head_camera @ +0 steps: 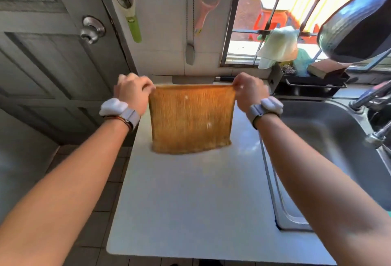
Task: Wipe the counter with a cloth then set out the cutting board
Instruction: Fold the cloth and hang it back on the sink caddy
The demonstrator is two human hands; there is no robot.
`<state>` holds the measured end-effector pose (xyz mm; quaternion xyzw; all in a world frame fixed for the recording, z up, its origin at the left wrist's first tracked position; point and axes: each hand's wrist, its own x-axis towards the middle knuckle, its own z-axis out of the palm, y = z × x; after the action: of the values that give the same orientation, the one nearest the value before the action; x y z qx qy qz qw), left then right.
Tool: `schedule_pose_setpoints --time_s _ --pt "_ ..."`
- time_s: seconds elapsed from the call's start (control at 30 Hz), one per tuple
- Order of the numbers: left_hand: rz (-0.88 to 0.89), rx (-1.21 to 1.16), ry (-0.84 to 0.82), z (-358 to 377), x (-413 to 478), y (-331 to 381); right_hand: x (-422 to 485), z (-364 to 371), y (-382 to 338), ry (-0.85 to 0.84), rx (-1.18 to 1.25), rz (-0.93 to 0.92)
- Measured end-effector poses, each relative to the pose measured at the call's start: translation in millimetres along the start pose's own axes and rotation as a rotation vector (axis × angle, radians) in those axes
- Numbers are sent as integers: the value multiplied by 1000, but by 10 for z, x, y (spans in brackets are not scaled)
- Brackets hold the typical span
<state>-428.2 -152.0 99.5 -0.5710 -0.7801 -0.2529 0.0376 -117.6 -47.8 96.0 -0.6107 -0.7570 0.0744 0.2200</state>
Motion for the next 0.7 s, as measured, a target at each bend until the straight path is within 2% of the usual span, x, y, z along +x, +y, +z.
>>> schedule_pose_setpoints --time_s 0.1,0.2,0.47,0.57,0.7 --pt "112 -143 158 -428 39 94 85 -411 -5 158 216 -85" --pt "200 -159 169 -513 -408 133 -398 -549 130 193 285 -210" --pt "297 -89 -72 69 -2199 -402 -2394 -32 530 -60 -7 -385" --pt "286 -116 -182 104 -2993 -690 -3171 -10 624 -117 1 -384" --pt "283 -212 -148 -178 -3614 -892 -3829 -227 566 -245 62 -301"
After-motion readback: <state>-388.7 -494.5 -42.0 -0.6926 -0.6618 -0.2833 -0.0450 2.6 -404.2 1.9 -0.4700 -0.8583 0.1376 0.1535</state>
